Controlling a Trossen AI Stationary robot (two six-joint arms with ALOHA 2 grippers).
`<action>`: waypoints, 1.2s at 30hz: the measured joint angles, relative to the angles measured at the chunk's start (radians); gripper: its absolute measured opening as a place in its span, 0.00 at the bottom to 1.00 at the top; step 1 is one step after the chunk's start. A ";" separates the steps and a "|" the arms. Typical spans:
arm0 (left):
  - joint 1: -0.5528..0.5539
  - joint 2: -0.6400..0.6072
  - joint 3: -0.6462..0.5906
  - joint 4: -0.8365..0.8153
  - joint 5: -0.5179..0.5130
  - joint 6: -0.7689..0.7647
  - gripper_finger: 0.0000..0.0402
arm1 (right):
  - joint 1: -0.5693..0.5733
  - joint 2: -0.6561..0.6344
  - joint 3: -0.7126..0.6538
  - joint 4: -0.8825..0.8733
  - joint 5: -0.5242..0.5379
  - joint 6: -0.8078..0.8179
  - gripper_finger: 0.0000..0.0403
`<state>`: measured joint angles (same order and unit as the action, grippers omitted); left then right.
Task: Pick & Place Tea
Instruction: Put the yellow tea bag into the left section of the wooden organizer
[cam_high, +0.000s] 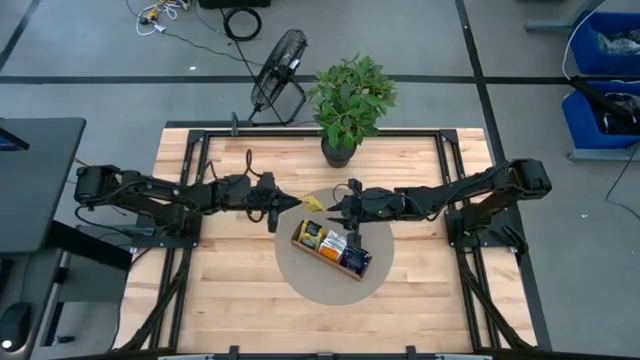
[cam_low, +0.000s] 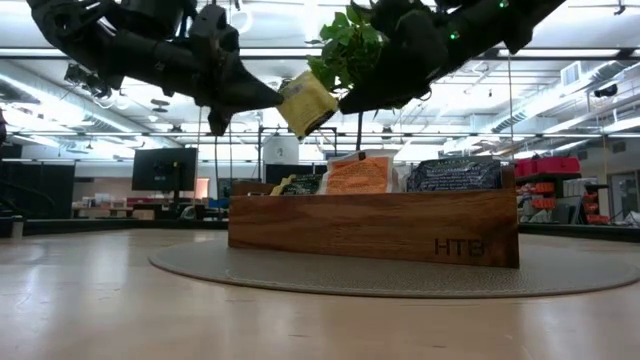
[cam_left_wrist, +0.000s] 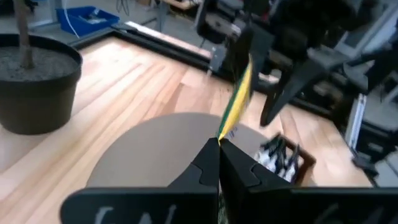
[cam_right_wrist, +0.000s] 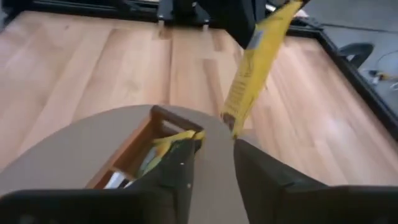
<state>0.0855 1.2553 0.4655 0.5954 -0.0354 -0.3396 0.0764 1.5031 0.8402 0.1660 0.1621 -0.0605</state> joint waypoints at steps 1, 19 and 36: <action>0.001 -0.010 -0.001 -0.018 0.012 0.009 0.00 | 0.000 -0.012 0.000 -0.016 -0.010 0.005 0.30; 0.002 -0.148 0.066 -0.319 0.361 0.222 0.00 | -0.020 -0.475 -0.370 0.150 -0.087 0.085 0.42; 0.014 -0.031 0.281 -0.699 0.374 0.440 0.00 | -0.021 -0.507 -0.416 0.153 -0.064 0.131 0.43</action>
<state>0.0992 1.2246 0.7461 -0.1040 0.3385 0.1000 0.0555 0.9965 0.4244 0.3195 0.0978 0.0708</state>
